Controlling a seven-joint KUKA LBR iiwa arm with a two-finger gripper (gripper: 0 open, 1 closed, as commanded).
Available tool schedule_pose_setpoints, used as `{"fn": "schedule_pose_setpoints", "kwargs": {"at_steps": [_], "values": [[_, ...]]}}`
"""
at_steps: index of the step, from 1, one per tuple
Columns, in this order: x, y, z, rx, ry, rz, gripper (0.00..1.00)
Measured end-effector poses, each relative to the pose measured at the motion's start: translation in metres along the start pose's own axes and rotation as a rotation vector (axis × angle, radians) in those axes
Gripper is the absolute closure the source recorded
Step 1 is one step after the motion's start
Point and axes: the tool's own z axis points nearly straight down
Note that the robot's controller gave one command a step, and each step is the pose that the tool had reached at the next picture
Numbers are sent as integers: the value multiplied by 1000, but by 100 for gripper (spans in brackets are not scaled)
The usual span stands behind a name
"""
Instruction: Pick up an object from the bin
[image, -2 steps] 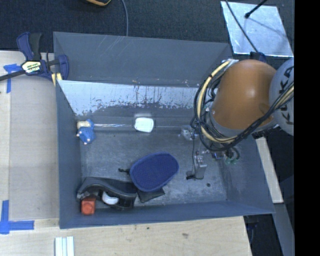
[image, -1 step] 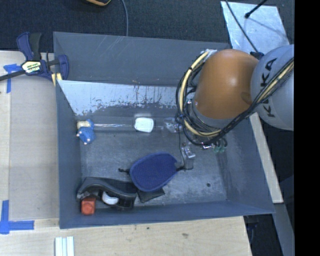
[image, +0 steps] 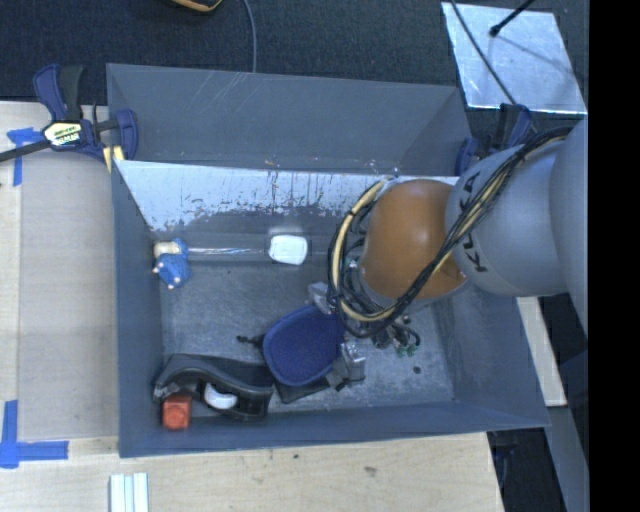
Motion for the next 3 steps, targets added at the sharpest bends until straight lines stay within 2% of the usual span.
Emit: {"fn": "schedule_pose_setpoints", "kwargs": {"at_steps": [1,2,3], "values": [[-2,-1,-5,2,-9,-1,100],[-12,-3,-122,4,-16,-26,100],[-41,-21,-233,5,-18,-28,100]]}}
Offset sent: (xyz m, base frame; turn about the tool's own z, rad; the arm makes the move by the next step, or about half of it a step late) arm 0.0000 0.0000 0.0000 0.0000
